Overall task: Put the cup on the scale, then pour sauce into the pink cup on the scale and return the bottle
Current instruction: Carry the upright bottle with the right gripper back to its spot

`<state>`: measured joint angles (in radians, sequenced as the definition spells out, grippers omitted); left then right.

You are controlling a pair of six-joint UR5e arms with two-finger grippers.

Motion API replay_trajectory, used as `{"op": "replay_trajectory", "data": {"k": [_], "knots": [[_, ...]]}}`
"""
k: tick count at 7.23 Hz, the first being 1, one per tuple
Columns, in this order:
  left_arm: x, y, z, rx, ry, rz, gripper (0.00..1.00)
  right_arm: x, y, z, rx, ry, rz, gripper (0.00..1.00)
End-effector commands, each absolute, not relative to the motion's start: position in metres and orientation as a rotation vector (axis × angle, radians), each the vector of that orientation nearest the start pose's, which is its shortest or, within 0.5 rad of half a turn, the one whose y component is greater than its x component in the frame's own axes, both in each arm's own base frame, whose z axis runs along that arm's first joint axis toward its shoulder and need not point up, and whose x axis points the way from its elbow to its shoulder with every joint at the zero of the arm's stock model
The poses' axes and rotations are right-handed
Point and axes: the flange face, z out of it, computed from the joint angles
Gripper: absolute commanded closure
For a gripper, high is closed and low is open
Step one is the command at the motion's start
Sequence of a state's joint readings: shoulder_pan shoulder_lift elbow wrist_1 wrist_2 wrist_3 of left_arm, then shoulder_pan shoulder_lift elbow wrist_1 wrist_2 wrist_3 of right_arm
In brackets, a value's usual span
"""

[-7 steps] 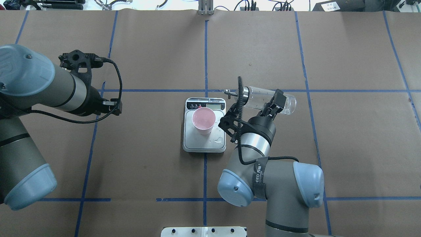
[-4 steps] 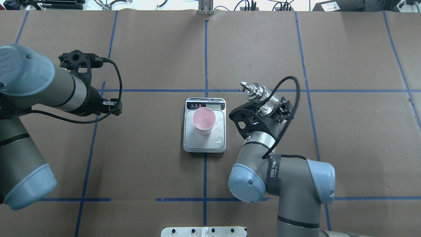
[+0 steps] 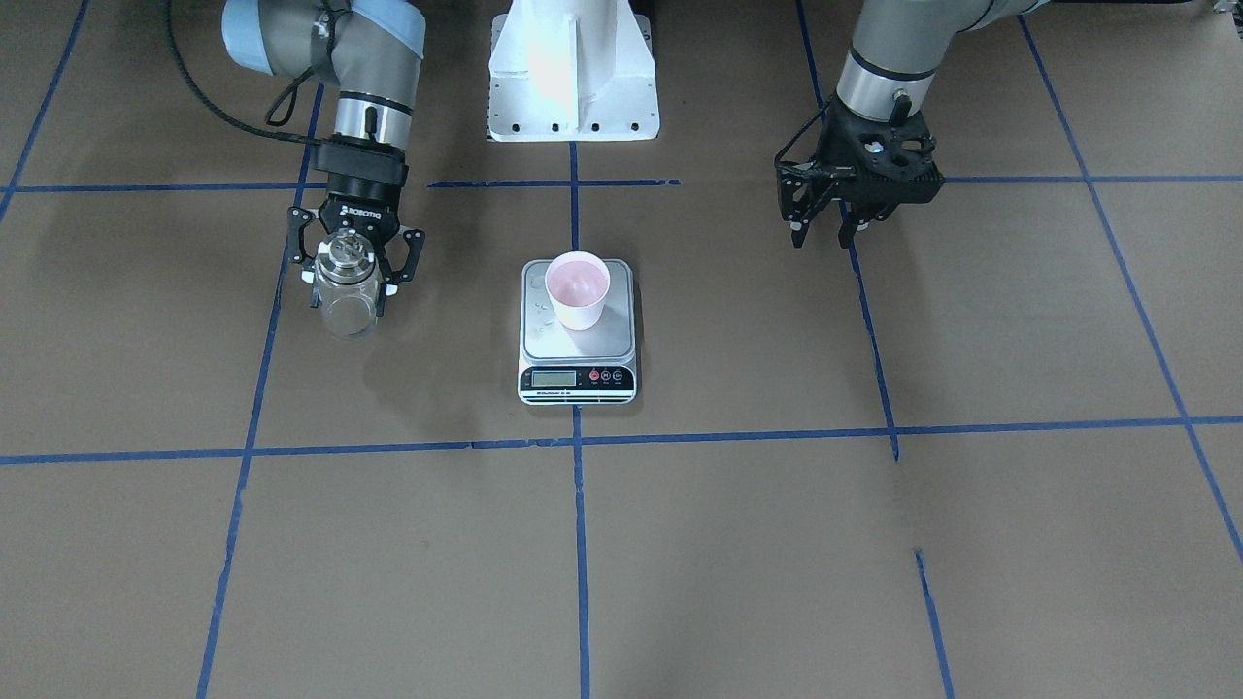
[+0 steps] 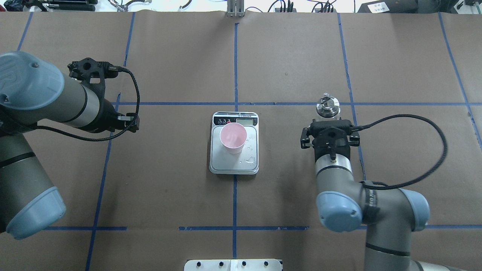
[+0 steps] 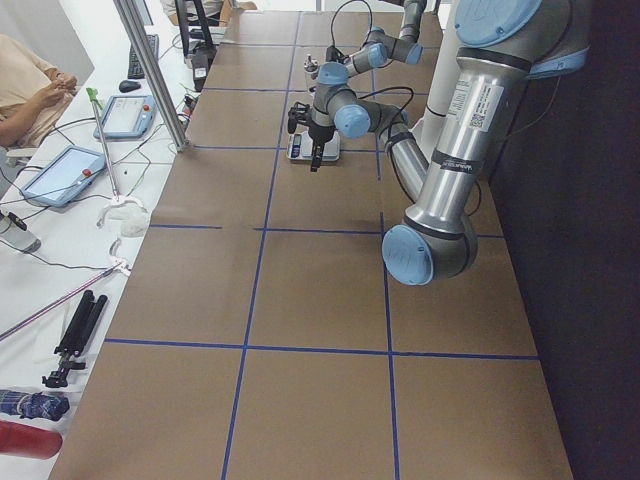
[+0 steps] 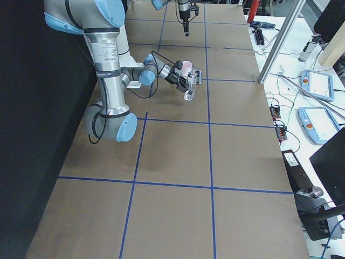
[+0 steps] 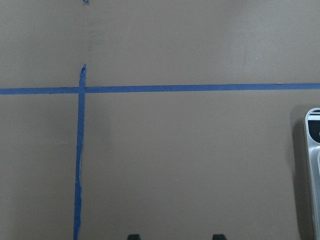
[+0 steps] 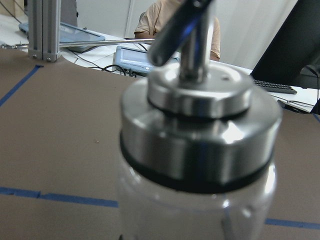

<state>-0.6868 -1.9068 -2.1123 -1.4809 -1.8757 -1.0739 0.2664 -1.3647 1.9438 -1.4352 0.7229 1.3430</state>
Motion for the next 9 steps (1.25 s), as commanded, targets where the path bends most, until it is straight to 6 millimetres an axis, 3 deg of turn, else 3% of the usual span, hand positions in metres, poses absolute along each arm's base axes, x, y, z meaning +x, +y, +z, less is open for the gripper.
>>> {"op": "replay_trajectory", "data": {"k": [1,3,5,7,9], "knots": [[0.343,-0.416,0.259,0.196,0.807,-0.06,0.42,-0.437,-0.341,0.393,0.928,-0.577,0.528,1.0],[0.344,-0.416,0.255,0.2,0.812,-0.059,0.38,-0.429,-0.343,0.421,0.985,-0.568,0.57,1.0],[0.34,-0.417,0.257,0.207,0.809,-0.052,0.35,-0.441,-0.346,0.466,0.972,-0.58,0.612,1.0],[0.323,-0.429,0.258,0.247,0.794,-0.021,0.35,-0.435,-0.344,0.477,0.972,-0.596,0.616,1.0],[0.321,-0.428,0.257,0.247,0.796,-0.023,0.35,-0.433,-0.343,0.478,0.968,-0.594,0.611,1.0]]}}
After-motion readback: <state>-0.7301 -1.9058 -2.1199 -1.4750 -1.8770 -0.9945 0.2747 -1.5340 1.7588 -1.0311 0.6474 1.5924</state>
